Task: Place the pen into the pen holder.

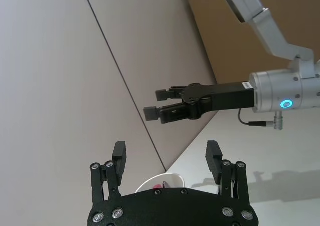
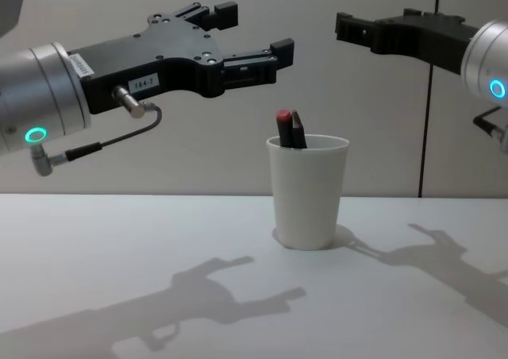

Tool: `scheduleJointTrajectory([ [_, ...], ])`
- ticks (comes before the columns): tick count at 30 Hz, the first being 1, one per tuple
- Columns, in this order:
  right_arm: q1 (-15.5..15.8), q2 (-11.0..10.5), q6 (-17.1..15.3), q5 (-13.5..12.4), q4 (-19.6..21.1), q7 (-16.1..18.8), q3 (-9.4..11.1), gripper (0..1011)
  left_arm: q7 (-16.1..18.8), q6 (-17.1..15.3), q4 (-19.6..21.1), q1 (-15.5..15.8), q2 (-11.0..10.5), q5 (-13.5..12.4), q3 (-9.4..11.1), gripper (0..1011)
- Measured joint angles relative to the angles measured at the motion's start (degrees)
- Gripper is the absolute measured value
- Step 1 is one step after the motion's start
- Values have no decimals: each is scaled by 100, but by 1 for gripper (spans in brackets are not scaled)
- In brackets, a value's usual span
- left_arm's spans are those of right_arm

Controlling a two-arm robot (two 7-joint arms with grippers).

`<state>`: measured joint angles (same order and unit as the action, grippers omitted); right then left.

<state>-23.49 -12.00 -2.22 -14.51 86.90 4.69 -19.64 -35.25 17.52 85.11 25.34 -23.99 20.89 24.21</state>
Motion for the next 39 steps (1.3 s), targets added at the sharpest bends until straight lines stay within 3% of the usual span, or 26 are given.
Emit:
scheduleJointTrajectory([
  [11,416,-126,0,-34,243,-7,117,1001,534,-285,125,-182,32,-144,26,1002],
  [39,1968,-592,25,-161,1162,-71,550,1001,2723,-1441,634,-927,164,-737,145,1002],
])
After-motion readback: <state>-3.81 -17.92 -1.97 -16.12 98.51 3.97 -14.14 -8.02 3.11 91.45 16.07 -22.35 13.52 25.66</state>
